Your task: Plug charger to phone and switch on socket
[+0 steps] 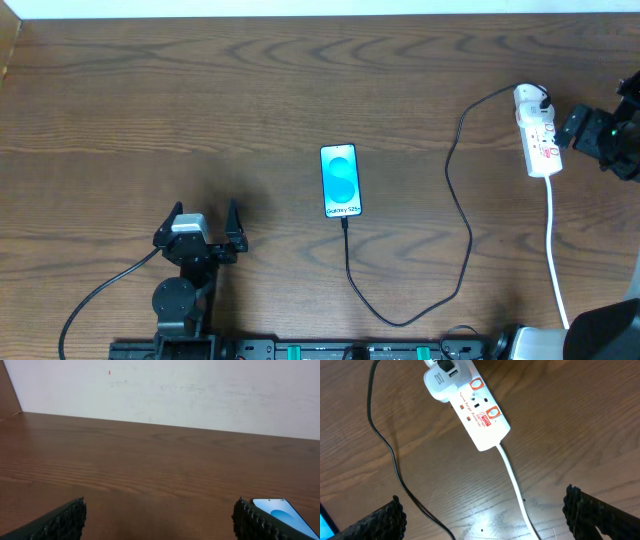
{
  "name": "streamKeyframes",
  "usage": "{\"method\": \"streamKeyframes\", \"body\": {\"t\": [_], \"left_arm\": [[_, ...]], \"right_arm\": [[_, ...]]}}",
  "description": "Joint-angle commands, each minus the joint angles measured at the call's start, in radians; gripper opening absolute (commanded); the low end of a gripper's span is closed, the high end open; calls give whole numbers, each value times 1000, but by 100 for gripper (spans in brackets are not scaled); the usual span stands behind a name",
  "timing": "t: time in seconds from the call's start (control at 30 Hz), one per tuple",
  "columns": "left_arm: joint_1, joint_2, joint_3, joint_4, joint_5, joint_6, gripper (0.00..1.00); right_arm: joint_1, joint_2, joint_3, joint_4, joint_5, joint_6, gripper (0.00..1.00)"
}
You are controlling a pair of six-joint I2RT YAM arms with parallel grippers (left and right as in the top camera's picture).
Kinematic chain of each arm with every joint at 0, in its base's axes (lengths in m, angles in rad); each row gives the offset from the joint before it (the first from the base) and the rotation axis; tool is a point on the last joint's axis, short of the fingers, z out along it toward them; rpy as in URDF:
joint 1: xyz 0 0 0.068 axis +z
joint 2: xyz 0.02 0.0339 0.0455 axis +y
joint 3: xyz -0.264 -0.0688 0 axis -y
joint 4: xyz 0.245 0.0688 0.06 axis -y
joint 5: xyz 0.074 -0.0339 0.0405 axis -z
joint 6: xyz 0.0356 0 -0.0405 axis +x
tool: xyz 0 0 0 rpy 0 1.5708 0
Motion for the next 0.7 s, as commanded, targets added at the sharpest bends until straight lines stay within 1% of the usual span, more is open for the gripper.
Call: {"method": "streamKeyframes", "body": {"t": [0.0,0.23,0.27,0.33,0.67], "left_arm": [[6,-6,-11,-46,-5,14,93],[6,-6,-11,-46,-5,14,93],[6,-6,-11,-46,-5,14,93],[6,-6,-11,-46,-5,13,93],[6,-6,-11,-46,-5,14,93]], "right_arm": [[3,-6,0,-1,8,9,99],[3,-8,0,0,13,5,99],[3,-8,0,13,53,-32,99],[3,-8,0,21,109,-48,99],[3,-42,-1,-5,112,-46,99]]}}
